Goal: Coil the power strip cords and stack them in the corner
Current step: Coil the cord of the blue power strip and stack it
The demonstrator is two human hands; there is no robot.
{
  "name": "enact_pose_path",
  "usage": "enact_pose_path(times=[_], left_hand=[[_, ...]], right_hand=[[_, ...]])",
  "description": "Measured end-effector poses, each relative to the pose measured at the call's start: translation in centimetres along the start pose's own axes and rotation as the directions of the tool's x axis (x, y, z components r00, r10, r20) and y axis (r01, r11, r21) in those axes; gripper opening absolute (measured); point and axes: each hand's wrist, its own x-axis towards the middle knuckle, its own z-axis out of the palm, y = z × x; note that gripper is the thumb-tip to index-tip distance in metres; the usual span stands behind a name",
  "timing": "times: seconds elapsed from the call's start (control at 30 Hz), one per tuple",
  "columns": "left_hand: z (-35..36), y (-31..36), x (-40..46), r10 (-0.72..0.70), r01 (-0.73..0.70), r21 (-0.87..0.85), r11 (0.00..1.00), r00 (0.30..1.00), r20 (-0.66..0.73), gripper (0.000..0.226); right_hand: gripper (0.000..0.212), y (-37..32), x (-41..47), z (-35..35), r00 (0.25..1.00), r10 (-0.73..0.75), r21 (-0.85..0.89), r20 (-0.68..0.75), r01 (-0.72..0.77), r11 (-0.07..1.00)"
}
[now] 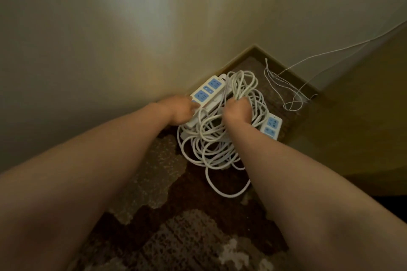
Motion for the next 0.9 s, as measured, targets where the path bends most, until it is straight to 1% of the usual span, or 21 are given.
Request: enact_pose_path(times=[0.07,0.13,0.17,0.23,0.3,0.37,0.43,0.47,0.53,0.6,0.67,0.73,0.83,0.9], left_hand=[[-0.3,0.2,0.2,0.006,-0.004,-0.121,0.993,1.000,0.014,0.053],[-0.1,0.5,0.3,0.012,-0.008,-0.185,0.983,1.000,0.016,0.067],[0.2,0.6,0.3,0.019,-0.016,-0.184,0.983,1.000,0.013,0.076],[1.2,0.8,0.0,0.039,-0.039,-0.126,0.991,0.999,0.000,0.097],[2.5,0.6,-0.3,0.048,-0.049,-0.059,0.997,0.999,-0.009,0.110],[3.9,0.6,-0.4,0.048,-0.048,0.004,0.999,0.999,-0.022,0.114],[4.7,0.7,0.0,0.060,-0.058,0.051,0.997,0.997,-0.041,0.113],[4.8,0.7,0.3,0.069,-0.066,0.061,0.996,0.996,-0.048,0.113],[4.9,0.6,0.8,0.091,-0.086,0.078,0.993,0.993,-0.068,0.114],[4.8,0.4,1.3,0.112,-0.103,0.099,0.990,0.990,-0.088,0.114],[4.7,0.2,1.6,0.128,-0.117,0.118,0.986,0.987,-0.095,0.115],[4.6,0.2,1.7,0.133,-0.121,0.115,0.986,0.987,-0.095,0.114],[4.1,0.6,1.4,0.096,-0.090,0.079,0.993,0.993,-0.073,0.111],[3.7,0.9,0.9,0.061,-0.058,0.047,0.997,0.997,-0.054,0.107]], right_hand=[[0.038,0.9,0.8,0.7,0.999,0.035,-0.058,0.025,-0.033,0.998],[0.038,1.5,1.2,1.6,0.999,0.041,-0.078,0.023,-0.040,0.996],[0.038,1.7,1.4,2.0,0.999,0.038,-0.079,0.015,-0.037,0.996],[0.039,2.1,1.6,2.6,1.000,0.030,-0.077,-0.008,-0.031,0.997],[0.038,2.5,1.9,2.7,1.000,-0.004,-0.070,-0.027,0.002,0.998],[0.041,3.0,1.8,2.6,0.995,-0.084,-0.109,-0.062,0.077,0.991],[0.056,3.6,1.2,2.5,0.969,-0.220,-0.192,-0.117,0.195,0.962],[0.063,3.9,0.8,2.5,0.944,-0.301,-0.266,-0.133,0.258,0.929],[0.069,4.7,0.2,2.6,0.882,-0.456,-0.435,-0.122,0.365,0.823],[0.067,5.3,0.0,2.5,0.844,-0.528,-0.526,-0.095,0.408,0.746],[0.065,5.8,-0.1,2.7,0.846,-0.527,-0.533,-0.080,0.411,0.740],[0.063,5.8,0.3,3.1,0.878,-0.479,-0.524,-0.020,0.398,0.752],[0.065,4.5,1.5,3.1,0.936,-0.345,-0.546,0.073,0.327,0.772],[0.066,3.7,2.0,2.6,0.956,-0.261,-0.563,0.131,0.289,0.775]])
